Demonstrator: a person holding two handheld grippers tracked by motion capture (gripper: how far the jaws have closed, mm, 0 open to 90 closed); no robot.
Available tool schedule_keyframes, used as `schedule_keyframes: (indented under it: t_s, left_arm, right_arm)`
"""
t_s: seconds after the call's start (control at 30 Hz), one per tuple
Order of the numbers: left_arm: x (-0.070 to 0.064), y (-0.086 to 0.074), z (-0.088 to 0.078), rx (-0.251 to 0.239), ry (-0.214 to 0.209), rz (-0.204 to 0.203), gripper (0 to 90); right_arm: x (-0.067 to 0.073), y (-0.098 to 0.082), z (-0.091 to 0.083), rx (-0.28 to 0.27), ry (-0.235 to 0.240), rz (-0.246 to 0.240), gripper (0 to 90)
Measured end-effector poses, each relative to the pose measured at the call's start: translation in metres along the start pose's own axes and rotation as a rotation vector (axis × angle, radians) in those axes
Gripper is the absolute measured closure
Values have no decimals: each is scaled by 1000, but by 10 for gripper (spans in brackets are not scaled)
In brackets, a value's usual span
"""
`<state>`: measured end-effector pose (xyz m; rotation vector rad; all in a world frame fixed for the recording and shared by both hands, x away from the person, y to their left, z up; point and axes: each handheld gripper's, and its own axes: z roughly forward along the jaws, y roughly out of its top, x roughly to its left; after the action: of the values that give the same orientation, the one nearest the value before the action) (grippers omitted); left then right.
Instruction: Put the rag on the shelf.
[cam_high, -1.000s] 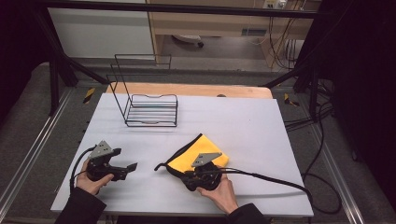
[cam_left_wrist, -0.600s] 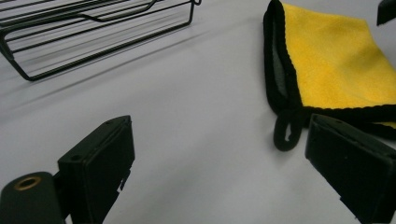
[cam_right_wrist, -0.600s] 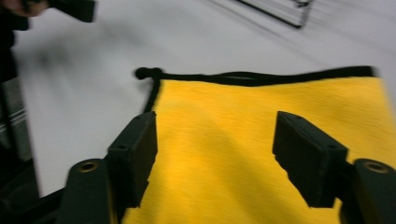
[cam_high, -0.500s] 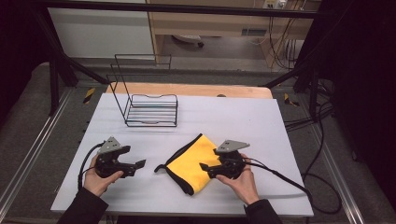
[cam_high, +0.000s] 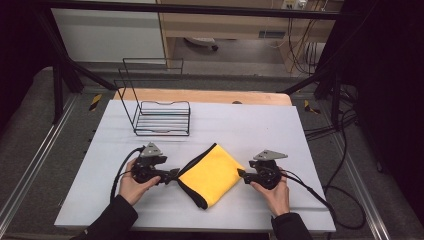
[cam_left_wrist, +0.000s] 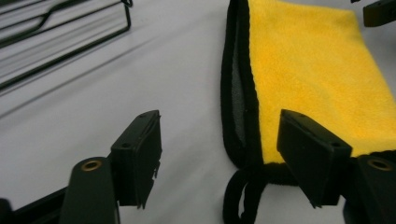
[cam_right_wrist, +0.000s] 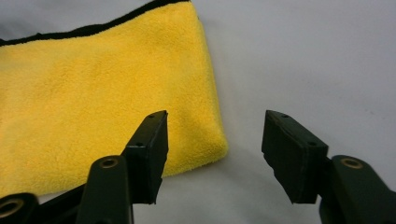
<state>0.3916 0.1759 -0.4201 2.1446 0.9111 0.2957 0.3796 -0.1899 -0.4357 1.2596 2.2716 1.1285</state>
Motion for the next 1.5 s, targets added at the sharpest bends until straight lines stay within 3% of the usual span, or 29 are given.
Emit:
schedule_keyframes:
  t_s: [0.1,0.2,0.37,0.5,0.57,0.67,0.87,1.07,1.2,1.37,1.43,1.47,1.5]
  left_arm:
    - [-4,0,14,37,-9,9,440]
    - [-8,-3,22,65,-31,5,464]
    - [-9,-6,27,73,-31,-16,493]
    - [-13,-7,29,81,-55,1,581]
    - [-14,-5,30,94,-54,10,625]
    - [-16,-4,30,106,-54,-5,657]
    - [-16,-3,30,120,-69,-19,742]
    - [-25,-5,21,138,-57,-24,783]
    - [-36,-15,9,128,-48,-57,783]
    - [-45,-23,2,110,-31,-82,782]
    - [-51,-25,-1,107,-11,-75,780]
    - [-53,-27,-2,102,-1,-78,777]
    - [-55,-28,-3,99,7,-85,777]
  right_arm:
    - [-1,-1,4,23,-21,7,519]
    - [-2,-1,6,32,-24,20,549]
    - [-1,-4,12,58,-27,40,597]
    - [0,-4,15,68,-14,64,643]
    - [0,-4,17,74,6,93,709]
    - [-1,-3,18,83,27,119,767]
    - [-4,2,18,91,49,125,845]
    - [-5,12,22,75,41,66,849]
    - [-4,24,29,55,50,12,850]
    - [2,39,44,46,57,-50,850]
    - [4,47,50,32,67,-78,850]
    - [8,54,58,25,74,-114,849]
    - [8,54,58,25,74,-114,849]
